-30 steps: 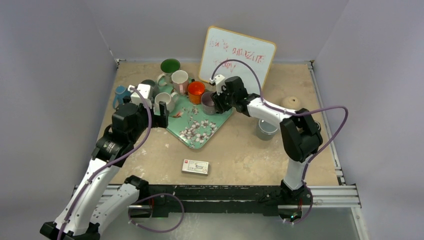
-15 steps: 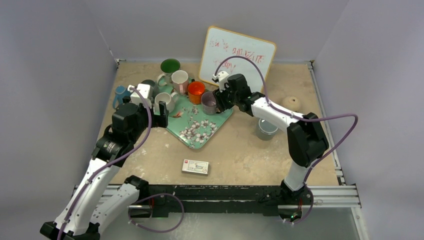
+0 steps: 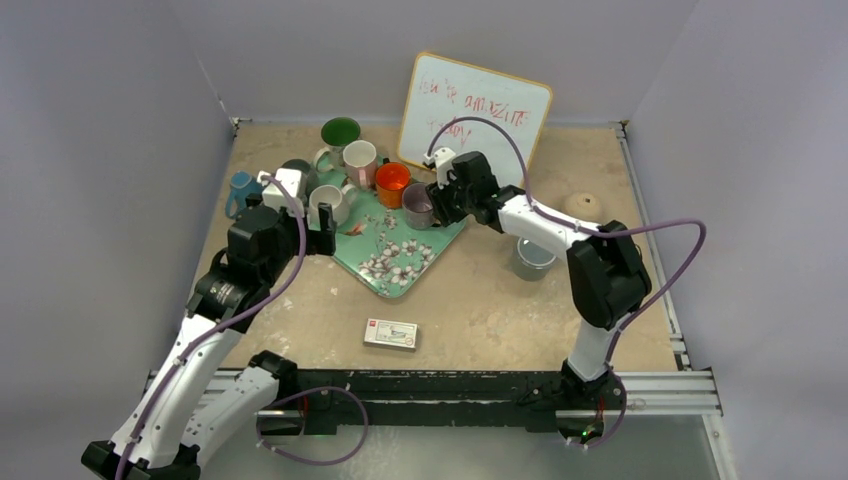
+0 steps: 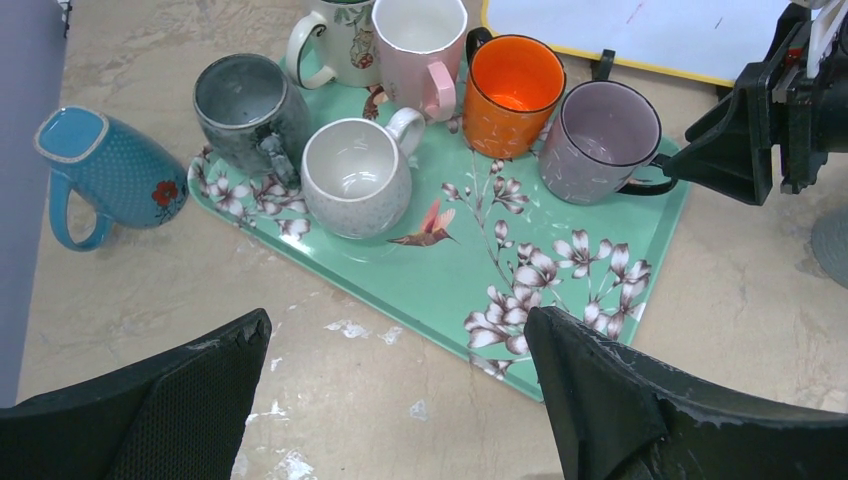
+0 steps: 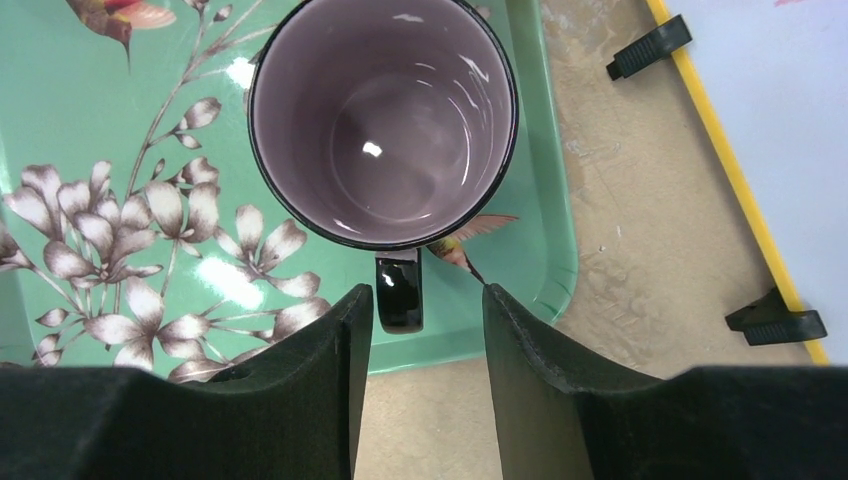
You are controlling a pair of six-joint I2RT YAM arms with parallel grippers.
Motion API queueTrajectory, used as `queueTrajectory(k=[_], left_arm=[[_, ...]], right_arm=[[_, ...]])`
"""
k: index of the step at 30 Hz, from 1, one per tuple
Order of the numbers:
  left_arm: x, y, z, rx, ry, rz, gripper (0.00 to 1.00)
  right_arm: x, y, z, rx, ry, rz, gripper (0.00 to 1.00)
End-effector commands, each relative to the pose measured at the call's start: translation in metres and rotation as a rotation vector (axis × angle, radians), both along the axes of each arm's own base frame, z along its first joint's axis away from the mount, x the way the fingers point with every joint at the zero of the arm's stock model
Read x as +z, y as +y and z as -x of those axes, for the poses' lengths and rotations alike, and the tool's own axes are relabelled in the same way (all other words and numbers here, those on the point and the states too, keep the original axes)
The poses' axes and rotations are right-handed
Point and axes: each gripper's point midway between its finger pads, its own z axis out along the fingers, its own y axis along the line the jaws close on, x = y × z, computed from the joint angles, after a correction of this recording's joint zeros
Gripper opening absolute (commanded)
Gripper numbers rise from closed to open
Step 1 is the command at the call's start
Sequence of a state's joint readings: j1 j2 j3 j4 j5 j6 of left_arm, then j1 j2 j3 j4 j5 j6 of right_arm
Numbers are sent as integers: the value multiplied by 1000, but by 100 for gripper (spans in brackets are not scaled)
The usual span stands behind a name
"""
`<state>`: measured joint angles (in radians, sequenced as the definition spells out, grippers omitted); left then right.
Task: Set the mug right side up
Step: Place the cup on the tray.
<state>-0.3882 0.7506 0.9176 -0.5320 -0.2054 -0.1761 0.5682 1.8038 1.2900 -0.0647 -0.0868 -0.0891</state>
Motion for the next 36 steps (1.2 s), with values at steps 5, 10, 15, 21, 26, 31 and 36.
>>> queueTrajectory(k=[5,10,15,21,26,31,36], left_arm=[[2,6,-6,36,-27,-7,100],[2,9,-7,52,-30,-12,100],[1,21,-10,137,-20,-26,100],[-1,42,-22,345,28,0,100],[-15,65,-39,611,63,68,92],[-32,89,-50,881,126,233,83],[-43,123,-59,1149,171,353,79]], right_arm=[[4,2,-13,-29,-25,-1,47],[12,0,-19,-50,-59,-2,44],[28,-2,-16,-51,-60,-5,47],[63,-6,16,-93,-25,-142,51],[91,-11,46,-126,9,-258,55],[111,-18,85,-92,2,-375,71],[122,-28,110,-73,-22,-431,81]])
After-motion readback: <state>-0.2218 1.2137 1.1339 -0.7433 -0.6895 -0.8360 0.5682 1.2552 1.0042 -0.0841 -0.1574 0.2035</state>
